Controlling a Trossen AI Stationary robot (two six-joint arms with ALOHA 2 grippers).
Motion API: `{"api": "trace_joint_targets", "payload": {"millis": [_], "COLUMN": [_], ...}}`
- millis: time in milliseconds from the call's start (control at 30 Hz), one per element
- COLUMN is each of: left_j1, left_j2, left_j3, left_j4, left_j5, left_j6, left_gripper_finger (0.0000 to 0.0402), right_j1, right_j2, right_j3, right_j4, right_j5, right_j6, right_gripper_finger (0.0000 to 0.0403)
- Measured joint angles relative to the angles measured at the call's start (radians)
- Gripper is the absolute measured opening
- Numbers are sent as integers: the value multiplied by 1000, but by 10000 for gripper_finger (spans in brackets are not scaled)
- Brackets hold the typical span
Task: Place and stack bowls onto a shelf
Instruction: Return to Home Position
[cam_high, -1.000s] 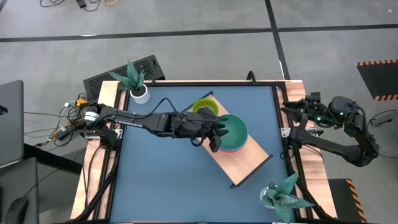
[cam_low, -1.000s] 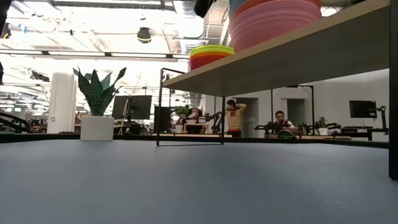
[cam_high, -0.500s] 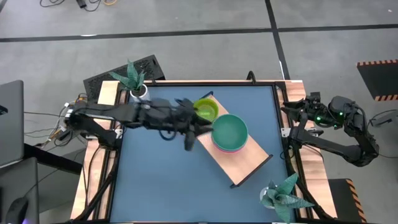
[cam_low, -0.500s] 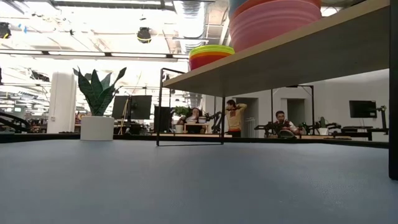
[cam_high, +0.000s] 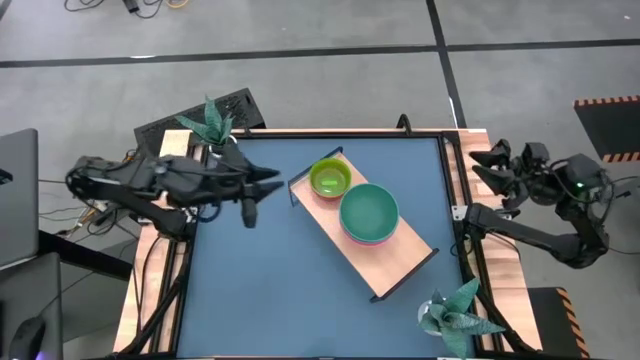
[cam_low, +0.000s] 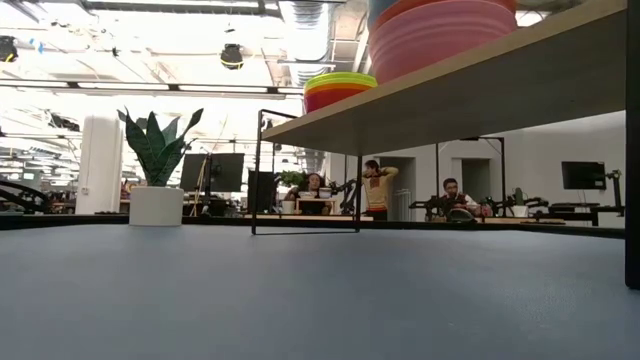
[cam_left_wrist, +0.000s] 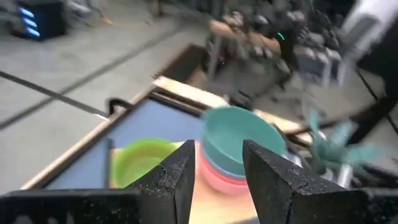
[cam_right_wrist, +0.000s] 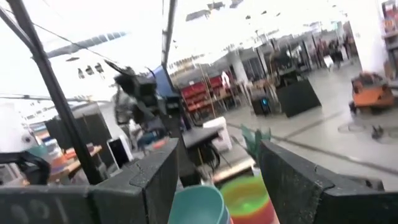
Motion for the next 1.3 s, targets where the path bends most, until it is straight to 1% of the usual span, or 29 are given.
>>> {"api": "trace_joint_targets", "payload": {"millis": [67,133,233,300,367,467,567,700,733,867,1000,1100,1300], "left_j1": [-18,-34,-50,-55,-62,-71,-79,-91,-91,-91,-90,-90,-90], "left_j2": [-84,-189,-344,-433,-515,-622,-710,-800,-819,-873,-913,-944,-993], "left_j3": [-105,-244,-462,-600,-723,-873,-996,-1108,-1127,-1177,-1212,-1246,-1330], "left_j4": [82,189,376,480,573,675,757,816,817,809,808,796,816], "left_j5": [-61,-76,-18,5,16,32,34,54,60,60,59,60,60], "left_j6": [3,-4,-6,-16,-23,-23,-23,-23,-23,-21,-15,-15,-40], "left_gripper_finger": [119,119,119,119,119,119,119,119,119,119,119,119,119], "right_j1": [0,0,0,1,4,6,6,7,7,6,7,7,7], "right_j2": [-27,-64,-136,-139,-137,-139,-135,-139,-139,-139,-139,-139,-139], "right_j3": [0,0,0,10,20,-1,-41,-103,-126,-204,-261,-291,-368], "right_j4": [0,-12,-44,-84,-172,-142,-172,-134,-150,-84,-78,-83,-78], "right_j5": [1,16,54,68,76,81,81,48,33,0,-1,33,37], "right_j6": [-9,-9,-7,-13,-20,-42,-46,-41,-33,-6,-10,-38,-76], "right_gripper_finger": [245,245,245,245,245,245,245,245,245,245,245,245,245]}}
